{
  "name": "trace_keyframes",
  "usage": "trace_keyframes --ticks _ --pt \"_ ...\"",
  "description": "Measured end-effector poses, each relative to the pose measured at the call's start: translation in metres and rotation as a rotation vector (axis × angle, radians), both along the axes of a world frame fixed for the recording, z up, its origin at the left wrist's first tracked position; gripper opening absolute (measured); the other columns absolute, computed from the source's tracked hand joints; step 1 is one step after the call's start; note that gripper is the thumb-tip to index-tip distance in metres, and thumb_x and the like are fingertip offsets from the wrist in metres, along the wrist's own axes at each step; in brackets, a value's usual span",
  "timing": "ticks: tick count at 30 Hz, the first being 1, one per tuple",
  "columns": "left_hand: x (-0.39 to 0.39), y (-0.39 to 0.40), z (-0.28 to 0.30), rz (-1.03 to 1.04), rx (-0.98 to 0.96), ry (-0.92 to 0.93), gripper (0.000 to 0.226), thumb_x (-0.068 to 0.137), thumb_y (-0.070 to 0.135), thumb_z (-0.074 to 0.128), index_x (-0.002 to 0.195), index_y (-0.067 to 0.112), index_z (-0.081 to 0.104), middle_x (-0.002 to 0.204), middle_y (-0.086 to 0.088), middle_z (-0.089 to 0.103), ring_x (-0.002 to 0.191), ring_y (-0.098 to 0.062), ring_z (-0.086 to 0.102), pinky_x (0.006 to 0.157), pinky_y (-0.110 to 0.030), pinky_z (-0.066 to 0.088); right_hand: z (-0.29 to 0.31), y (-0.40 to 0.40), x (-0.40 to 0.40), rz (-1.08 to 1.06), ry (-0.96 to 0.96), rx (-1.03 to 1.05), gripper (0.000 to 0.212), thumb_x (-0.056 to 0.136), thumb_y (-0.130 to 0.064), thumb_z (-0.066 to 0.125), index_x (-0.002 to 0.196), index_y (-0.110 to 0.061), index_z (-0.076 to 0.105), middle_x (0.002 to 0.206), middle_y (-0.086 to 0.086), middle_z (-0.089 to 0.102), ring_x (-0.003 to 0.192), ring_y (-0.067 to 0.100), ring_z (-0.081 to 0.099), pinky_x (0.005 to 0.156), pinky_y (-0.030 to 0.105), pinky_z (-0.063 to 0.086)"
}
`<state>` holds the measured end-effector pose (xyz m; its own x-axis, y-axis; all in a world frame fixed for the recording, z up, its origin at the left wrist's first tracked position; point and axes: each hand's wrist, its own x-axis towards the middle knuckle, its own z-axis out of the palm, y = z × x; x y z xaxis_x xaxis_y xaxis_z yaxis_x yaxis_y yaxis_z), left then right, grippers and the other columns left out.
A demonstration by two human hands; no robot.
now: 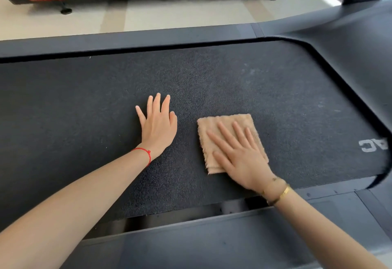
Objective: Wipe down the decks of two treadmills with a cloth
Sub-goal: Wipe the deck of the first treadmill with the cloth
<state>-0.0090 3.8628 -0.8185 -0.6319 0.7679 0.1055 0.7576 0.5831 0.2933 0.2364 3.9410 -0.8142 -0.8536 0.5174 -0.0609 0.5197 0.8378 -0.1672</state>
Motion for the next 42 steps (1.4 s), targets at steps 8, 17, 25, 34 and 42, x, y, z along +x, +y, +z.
trace_keyframes --ticks 8,17,25,34,42 --pt "-0.001 0.019 0.001 -0.057 -0.037 0.030 0.055 0.105 0.032 0.029 0.158 0.021 0.018 0.165 -0.005 0.012 0.153 -0.024 0.004 0.120 -0.061 0.001 0.009 0.124 -0.073 -0.385 -0.061 -0.086 0.056 0.104 -0.052 0.016 0.157 -0.042 0.004 0.167 -0.005 -0.008 0.152 0.034 -0.011 0.119 0.054 -0.013" --pt "-0.005 0.041 -0.010 -0.046 -0.044 0.021 0.056 0.104 0.034 0.027 0.158 0.023 0.016 0.166 -0.003 0.010 0.153 -0.022 0.003 0.121 -0.060 0.000 -0.002 0.147 -0.075 -0.116 -0.011 -0.041 0.053 0.102 -0.056 0.015 0.154 -0.051 0.004 0.165 -0.014 -0.005 0.153 0.026 -0.009 0.122 0.048 -0.010" --pt "0.000 0.046 -0.013 -0.032 -0.089 0.096 0.059 0.101 0.034 0.020 0.158 0.021 0.014 0.166 -0.006 0.010 0.153 -0.025 0.003 0.118 -0.065 0.005 0.007 0.276 -0.140 -0.431 -0.087 -0.074 0.060 0.099 -0.059 0.012 0.157 -0.042 0.002 0.167 -0.002 -0.007 0.151 0.035 -0.011 0.119 0.054 -0.013" --pt "-0.004 0.047 -0.014 -0.036 -0.113 0.113 0.061 0.100 0.036 0.017 0.159 0.022 0.010 0.166 -0.004 0.007 0.154 -0.024 0.000 0.117 -0.066 0.007 0.001 0.234 -0.219 -0.092 -0.051 -0.052 0.056 0.101 -0.057 0.015 0.155 -0.048 0.001 0.166 -0.007 -0.004 0.152 0.035 -0.009 0.120 0.055 -0.011" --pt "-0.003 0.045 -0.010 -0.041 -0.093 0.073 0.058 0.103 0.033 0.023 0.158 0.021 0.015 0.166 -0.005 0.011 0.154 -0.024 0.002 0.118 -0.066 0.005 0.001 0.231 -0.100 -0.328 -0.054 -0.039 0.055 0.101 -0.058 0.014 0.155 -0.048 0.004 0.167 -0.007 -0.004 0.152 0.034 -0.007 0.121 0.052 -0.009"
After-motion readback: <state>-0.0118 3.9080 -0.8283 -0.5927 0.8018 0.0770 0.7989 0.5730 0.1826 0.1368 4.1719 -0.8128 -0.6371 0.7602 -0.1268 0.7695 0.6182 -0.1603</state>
